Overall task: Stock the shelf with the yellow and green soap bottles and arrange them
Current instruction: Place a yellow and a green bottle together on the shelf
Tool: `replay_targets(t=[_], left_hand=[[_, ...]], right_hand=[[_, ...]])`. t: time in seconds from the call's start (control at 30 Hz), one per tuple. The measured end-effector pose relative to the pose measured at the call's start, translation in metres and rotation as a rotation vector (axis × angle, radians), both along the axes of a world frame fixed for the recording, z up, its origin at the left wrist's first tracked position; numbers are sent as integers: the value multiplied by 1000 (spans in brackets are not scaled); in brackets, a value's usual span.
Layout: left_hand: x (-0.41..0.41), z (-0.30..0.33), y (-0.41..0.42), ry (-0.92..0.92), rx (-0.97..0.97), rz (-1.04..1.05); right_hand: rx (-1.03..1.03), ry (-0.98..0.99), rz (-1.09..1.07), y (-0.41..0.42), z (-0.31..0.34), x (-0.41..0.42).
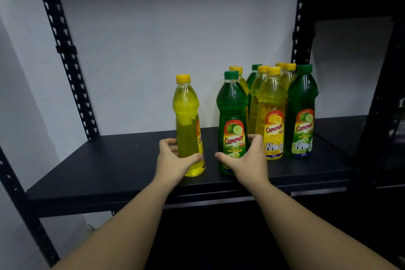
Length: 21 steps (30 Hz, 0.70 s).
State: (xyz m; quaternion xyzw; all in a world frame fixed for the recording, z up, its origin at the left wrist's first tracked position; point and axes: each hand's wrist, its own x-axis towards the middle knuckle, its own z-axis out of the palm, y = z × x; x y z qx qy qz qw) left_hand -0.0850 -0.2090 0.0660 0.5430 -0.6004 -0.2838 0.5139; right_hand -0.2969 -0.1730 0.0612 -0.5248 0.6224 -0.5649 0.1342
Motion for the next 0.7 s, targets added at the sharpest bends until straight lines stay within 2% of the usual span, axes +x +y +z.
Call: replay_targets(t=[0.1,0.3,0.5,0.7], left_hand=[[0,-3,0,-23,-6,17],[0,-3,2,-111,-75,16],[2,-7,2,-87,-73,-24],[1,-4,8,-57,-72,-29]], right_hand=[[3,99,-135,-1,-2,1],[-9,28,-234,-5,-2,-5],[34,100,-337,-6,4,-2],[64,100,-351,-8,8,2]])
